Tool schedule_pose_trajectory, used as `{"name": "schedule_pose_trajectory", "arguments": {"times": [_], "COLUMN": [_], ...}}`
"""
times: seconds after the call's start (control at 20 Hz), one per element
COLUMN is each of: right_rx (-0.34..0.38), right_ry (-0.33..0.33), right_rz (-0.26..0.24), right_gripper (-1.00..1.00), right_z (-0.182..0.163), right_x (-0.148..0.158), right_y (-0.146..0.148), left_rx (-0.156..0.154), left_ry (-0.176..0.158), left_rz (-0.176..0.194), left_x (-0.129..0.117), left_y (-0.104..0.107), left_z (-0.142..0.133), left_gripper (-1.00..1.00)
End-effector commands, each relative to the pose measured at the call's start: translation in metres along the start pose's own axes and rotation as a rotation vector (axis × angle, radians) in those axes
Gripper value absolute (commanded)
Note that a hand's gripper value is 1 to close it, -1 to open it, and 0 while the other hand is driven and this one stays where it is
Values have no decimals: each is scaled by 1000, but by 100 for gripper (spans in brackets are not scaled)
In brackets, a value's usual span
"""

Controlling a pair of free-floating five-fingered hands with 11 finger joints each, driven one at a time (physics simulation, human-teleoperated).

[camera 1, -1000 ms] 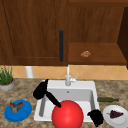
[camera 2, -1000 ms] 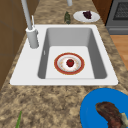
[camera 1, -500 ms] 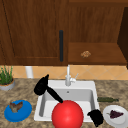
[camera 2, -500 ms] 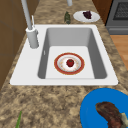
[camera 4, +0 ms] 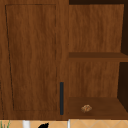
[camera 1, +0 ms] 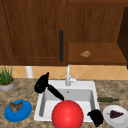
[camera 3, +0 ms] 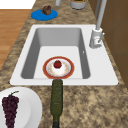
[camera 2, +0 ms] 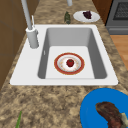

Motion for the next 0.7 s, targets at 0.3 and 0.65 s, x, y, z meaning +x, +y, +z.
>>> {"name": "schedule_pose_trajectory", "arguments": {"times": [0.3,0.65], "right_rx": [0,0], "right_ry": [0,0], "right_rz": [0,0], "right_gripper": [0,0], "right_z": [0,0], "right_x": [0,0], "right_y": [0,0], "left_rx": [165,203], "left_ry": [15,-14], "left_rz": [-9,-20], "left_x": [2,2], "left_y": [1,1], "left_z": [-5,-6], "left_gripper": [-100,-100]}}
